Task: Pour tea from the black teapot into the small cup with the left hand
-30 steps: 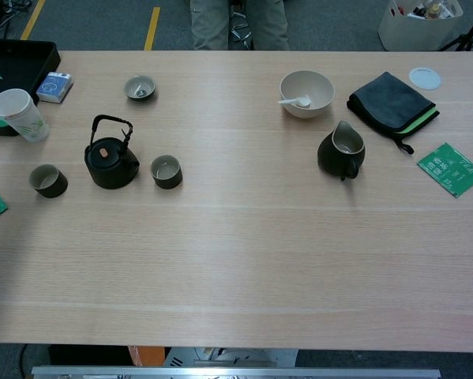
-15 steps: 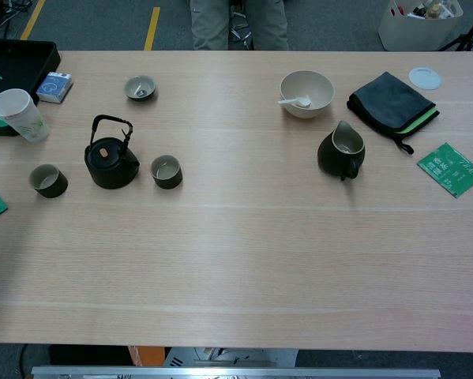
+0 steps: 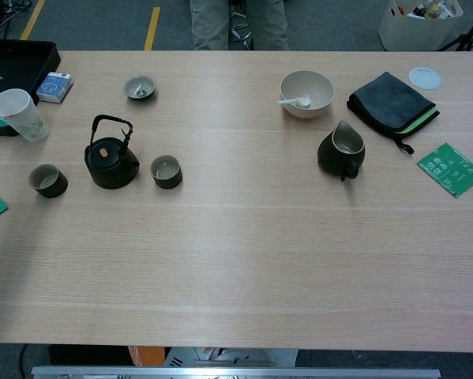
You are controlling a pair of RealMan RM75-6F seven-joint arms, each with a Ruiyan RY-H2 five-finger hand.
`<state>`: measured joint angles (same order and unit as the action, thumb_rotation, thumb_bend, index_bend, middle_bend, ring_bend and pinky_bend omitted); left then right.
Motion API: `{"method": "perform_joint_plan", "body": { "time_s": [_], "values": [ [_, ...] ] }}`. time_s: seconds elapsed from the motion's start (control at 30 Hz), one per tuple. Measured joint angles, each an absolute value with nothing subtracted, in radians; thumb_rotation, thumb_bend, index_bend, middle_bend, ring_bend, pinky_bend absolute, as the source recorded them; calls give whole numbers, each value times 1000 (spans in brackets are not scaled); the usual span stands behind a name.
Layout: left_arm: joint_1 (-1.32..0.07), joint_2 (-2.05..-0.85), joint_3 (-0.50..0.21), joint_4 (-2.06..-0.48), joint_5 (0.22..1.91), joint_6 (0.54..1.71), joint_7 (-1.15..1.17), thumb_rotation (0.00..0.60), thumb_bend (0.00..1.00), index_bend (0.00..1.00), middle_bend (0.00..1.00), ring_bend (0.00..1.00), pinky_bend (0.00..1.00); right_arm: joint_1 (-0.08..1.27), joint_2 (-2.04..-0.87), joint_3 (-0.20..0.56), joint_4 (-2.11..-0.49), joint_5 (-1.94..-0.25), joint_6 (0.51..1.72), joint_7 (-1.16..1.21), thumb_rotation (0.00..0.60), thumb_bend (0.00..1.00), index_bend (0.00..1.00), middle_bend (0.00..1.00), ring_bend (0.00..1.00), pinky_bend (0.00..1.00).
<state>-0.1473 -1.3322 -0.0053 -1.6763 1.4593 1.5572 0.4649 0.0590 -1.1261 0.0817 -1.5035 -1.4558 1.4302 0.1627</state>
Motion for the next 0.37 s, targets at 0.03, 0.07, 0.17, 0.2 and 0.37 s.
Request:
{"method": "perform_joint_plan", "body": {
  "time_s": [0.03,0.07,0.17,0.2,0.37],
  "values": [
    [-146,-1331,-7,-1679,1457,1554,467,600,325,324,368,291,171,59,-1126,81,-1503,-1456,1430,163,600,7,177,206,127,143],
    [-146,-1331,-9,-1679,1456,1552,469,600,325,324,368,291,170,60,-1126,81,-1503,-1457,1430,164,600,6,177,206,127,143],
    [-144,-1331,-14,-1680,1452,1549,468,600,325,324,368,290,170,61,-1126,78,-1503,-1462,1429,165,600,7,177,206,127,143],
    [-143,-1331,-16,-1681,1450,1547,467,600,325,324,368,290,170,62,-1126,78,-1503,-1463,1429,166,600,7,176,206,127,143],
    [-140,-1332,-22,-1680,1446,1538,467,600,325,324,367,290,170,66,-1126,76,-1503,-1465,1425,167,600,7,176,206,127,143]
  ]
}}
